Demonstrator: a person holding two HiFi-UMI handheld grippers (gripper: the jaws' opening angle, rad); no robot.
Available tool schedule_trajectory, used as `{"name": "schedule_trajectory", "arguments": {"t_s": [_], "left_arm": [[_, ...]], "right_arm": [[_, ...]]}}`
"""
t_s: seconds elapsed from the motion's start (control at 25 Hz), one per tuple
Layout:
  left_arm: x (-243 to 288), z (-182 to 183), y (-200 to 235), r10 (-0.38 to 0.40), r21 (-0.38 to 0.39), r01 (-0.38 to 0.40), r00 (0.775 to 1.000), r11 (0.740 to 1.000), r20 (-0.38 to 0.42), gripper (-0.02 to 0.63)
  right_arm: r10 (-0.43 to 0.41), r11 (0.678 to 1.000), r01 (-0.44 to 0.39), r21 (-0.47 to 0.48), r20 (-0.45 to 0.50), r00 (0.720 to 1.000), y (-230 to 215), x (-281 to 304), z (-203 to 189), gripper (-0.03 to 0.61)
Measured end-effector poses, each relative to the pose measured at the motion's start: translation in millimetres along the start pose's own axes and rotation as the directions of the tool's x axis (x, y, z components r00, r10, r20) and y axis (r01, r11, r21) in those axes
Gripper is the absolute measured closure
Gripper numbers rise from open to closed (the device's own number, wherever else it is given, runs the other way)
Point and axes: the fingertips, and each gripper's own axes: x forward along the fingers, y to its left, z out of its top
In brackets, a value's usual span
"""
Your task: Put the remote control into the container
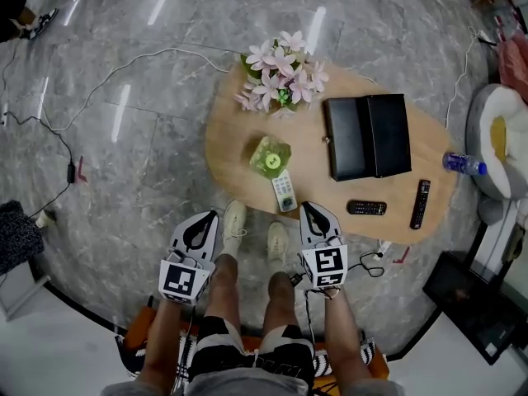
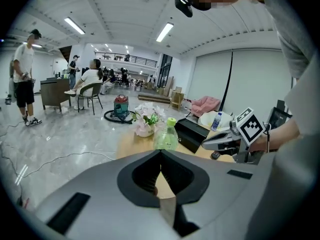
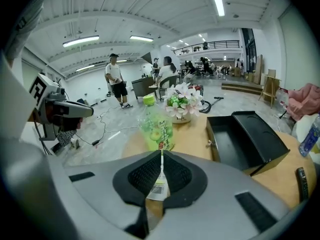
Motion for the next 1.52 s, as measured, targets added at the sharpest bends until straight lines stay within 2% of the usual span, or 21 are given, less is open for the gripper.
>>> {"name": "schedule_trajectory", "arguments": {"t_s": [0.16, 0.32, 0.44, 0.76, 1.08, 1.28, 1.52], "left_arm": [[-2.4, -0.3, 7.4, 0.023, -0.019, -0.023, 1.000, 1.000, -0.005, 0.605], [-5.9, -4.6, 15.8, 0.026, -0.038, -0.026, 1.000, 0.999, -0.003, 0.606], [-6.9, -8.2, 22.8, 0.028, -0.041, -0.028, 1.000, 0.999, -0.014, 0.606], [-8.5, -19.3, 40.1, 0.054, -0.058, -0.056, 0.998, 0.997, -0.035, 0.606], [-9.7, -28.9, 54.3, 0.064, -0.083, -0.068, 0.997, 0.994, -0.042, 0.606], [-10.1, -35.0, 57.7, 0.064, -0.101, -0.069, 0.997, 0.992, -0.047, 0.606], [-10.5, -25.1, 59.1, 0.062, -0.099, -0.065, 0.997, 0.993, -0.036, 0.606]], "right_arm": [[-0.023, 1.000, 0.023, -0.016, -0.017, 1.000, 2.0, 21.8, -5.8, 0.566], [-0.020, 0.999, 0.022, 0.031, -0.066, 0.998, 2.5, 47.3, -18.3, 0.554], [-0.004, 0.998, 0.011, 0.062, -0.118, 0.993, 3.2, 64.9, -34.0, 0.481], [0.000, 0.999, 0.013, 0.052, -0.232, 0.973, 8.2, 92.4, -71.6, 0.354], [-0.033, 0.999, 0.038, 0.014, -0.284, 0.958, 11.6, 108.0, -89.2, 0.348], [-0.039, 0.999, 0.047, 0.020, -0.304, 0.952, 11.5, 111.1, -91.9, 0.347], [-0.042, 0.997, 0.059, 0.040, -0.323, 0.946, 7.2, 111.8, -89.3, 0.347]]}}
